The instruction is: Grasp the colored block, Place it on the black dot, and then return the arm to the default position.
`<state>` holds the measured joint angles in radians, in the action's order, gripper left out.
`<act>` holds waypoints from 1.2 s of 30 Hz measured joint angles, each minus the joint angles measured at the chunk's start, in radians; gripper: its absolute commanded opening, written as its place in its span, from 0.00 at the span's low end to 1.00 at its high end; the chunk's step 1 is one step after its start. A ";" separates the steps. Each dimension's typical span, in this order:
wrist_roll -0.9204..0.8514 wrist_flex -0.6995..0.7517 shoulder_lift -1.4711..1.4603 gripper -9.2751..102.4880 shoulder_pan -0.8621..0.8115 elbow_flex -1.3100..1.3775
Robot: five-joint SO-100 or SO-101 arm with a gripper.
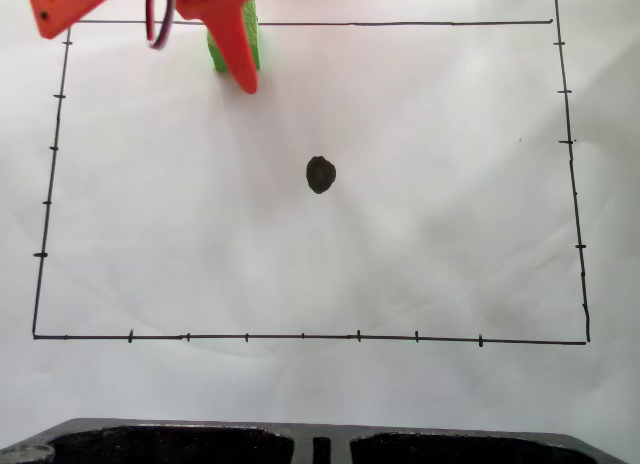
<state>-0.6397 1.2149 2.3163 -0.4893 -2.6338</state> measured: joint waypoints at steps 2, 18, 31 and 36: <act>0.002 -0.017 0.000 0.36 0.000 -0.002; 0.009 -0.077 0.000 0.21 0.012 -0.018; 0.158 0.014 0.025 0.19 0.094 0.064; 0.341 0.094 -0.038 0.19 0.221 0.268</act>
<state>-0.2991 1.3085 2.2780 -0.2684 -2.3654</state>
